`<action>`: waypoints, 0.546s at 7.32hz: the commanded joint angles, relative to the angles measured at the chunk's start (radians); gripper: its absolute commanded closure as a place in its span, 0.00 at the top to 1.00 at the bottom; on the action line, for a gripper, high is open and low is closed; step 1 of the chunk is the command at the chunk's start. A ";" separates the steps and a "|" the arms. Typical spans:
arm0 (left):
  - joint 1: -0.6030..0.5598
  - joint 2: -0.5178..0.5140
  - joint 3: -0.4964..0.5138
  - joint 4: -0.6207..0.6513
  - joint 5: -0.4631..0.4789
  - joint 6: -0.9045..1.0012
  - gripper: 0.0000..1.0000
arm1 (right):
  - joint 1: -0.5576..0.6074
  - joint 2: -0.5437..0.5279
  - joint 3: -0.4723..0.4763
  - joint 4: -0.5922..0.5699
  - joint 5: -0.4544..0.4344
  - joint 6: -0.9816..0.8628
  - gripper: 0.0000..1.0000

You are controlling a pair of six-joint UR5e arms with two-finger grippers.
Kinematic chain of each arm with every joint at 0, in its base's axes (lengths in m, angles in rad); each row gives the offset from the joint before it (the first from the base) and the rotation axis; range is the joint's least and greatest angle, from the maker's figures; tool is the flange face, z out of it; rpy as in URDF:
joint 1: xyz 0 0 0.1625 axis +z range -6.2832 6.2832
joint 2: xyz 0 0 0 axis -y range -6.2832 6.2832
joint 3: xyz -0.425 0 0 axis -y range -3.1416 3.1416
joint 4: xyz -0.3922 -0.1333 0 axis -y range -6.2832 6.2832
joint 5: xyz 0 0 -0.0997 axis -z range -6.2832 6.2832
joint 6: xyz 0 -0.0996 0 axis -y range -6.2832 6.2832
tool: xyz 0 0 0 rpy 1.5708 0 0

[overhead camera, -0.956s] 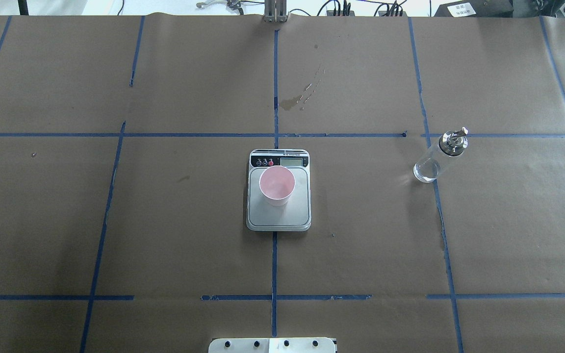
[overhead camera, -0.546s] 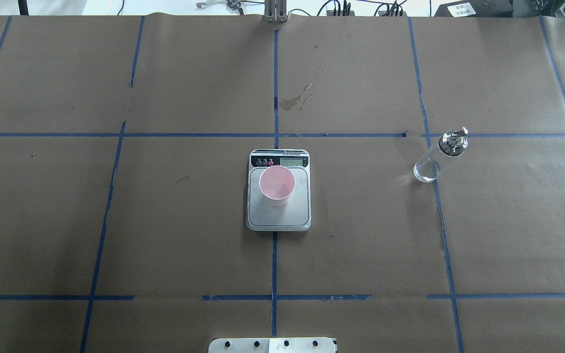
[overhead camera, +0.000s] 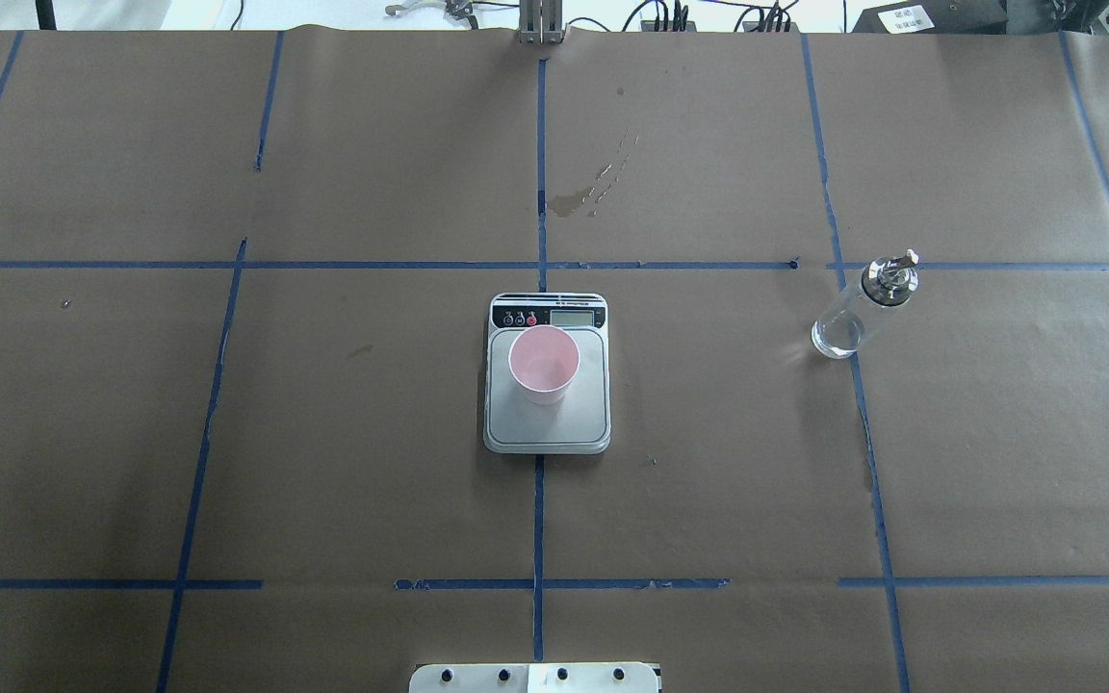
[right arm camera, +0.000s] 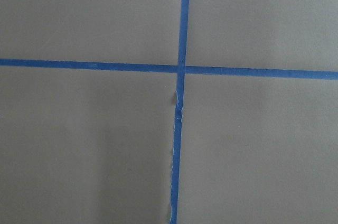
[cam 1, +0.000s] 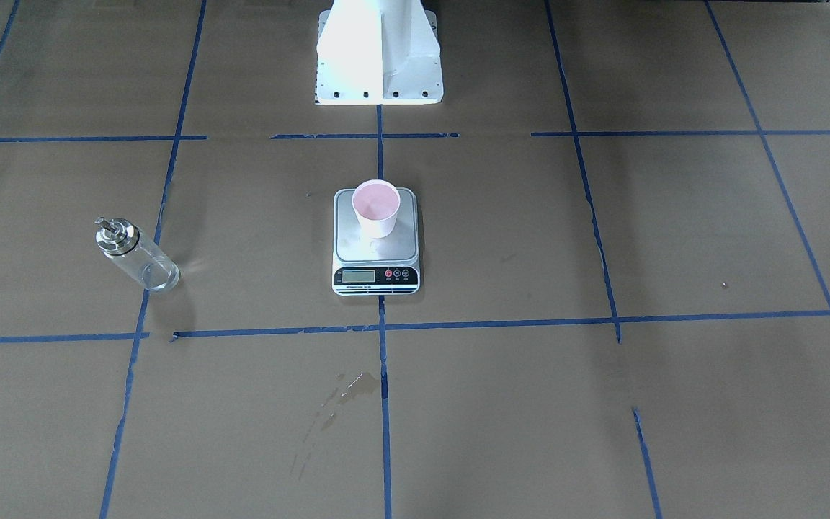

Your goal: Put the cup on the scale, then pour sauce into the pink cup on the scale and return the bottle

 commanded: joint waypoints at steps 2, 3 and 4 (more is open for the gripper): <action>0.008 -0.077 0.064 0.024 0.003 0.001 1.00 | 0.000 -0.001 -0.003 0.000 0.000 0.000 1.00; 0.008 -0.084 0.072 0.024 0.006 0.006 1.00 | 0.001 0.001 -0.003 0.000 0.000 0.000 1.00; 0.006 -0.084 0.071 0.023 0.009 0.006 1.00 | 0.000 -0.001 -0.003 0.000 0.000 -0.002 1.00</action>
